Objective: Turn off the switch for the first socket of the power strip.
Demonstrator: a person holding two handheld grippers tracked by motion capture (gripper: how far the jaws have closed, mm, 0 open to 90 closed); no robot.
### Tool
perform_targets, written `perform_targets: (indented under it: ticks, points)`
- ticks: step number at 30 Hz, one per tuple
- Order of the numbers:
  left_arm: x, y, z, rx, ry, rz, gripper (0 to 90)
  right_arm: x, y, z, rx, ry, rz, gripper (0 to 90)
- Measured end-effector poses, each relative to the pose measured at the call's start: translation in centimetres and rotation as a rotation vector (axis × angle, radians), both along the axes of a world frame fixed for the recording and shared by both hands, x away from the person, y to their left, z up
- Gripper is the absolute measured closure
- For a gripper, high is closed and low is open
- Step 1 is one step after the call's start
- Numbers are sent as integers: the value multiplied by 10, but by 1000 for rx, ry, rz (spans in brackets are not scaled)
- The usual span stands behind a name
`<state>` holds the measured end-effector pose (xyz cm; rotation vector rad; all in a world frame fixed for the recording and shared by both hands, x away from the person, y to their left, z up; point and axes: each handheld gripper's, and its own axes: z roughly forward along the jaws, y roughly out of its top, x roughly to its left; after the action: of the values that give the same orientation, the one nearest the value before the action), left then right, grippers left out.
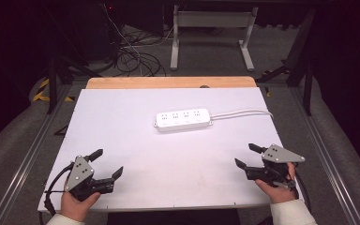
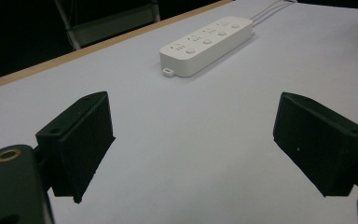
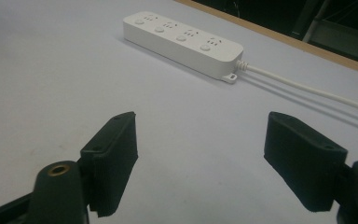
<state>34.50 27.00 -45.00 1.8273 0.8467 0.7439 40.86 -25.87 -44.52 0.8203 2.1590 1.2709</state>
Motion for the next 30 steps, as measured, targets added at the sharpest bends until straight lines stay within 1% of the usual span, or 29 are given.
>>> perform_targets:
  ticks: [2, 5, 6, 9, 13, 17, 21, 22, 23, 25, 26, 28, 30]
  points:
    - [-1, 0, 0, -9, -1, 4, 125, 0, 1, 0, 0, -3, 3, 260]
    - [-1, -1, 0, -6, -6, 7, 123, -1, 1, 1, 2, -9, 8, 254]
    - [-2, 0, 1, 4, -11, 8, 123, -1, 1, 1, 0, -10, 8, 254]
    - [-2, -1, 1, 2, -15, 12, 123, -1, 1, 1, 1, -10, 10, 254]
    - [-3, -1, 2, 6, -20, 19, 123, -1, 2, 2, 0, 12, 4, 254]
    - [-3, -1, 2, 8, -16, 25, 123, -2, 3, 4, -6, 27, -2, 253]
    - [-4, -1, 2, 16, -23, 34, 123, -1, 3, 5, -7, 24, 6, 265]
    - [-4, -1, 2, 11, -21, 37, 123, 0, 4, 6, -12, 31, 6, 271]
    - [-4, -1, 2, 21, -22, 38, 124, 1, 4, 7, -17, 30, 7, 272]
    - [-4, -1, 2, 20, -18, 40, 123, 2, 5, 9, -17, 36, 4, 275]
    - [-3, -1, 1, 20, -16, 42, 124, 6, 7, 12, -27, 39, -2, 276]
    - [-3, -1, 1, 31, -12, 46, 123, 8, 8, 15, -22, 41, -2, 276]
    - [-3, 0, 1, 29, -12, 47, 123, 10, 9, 17, -23, 45, -3, 276]
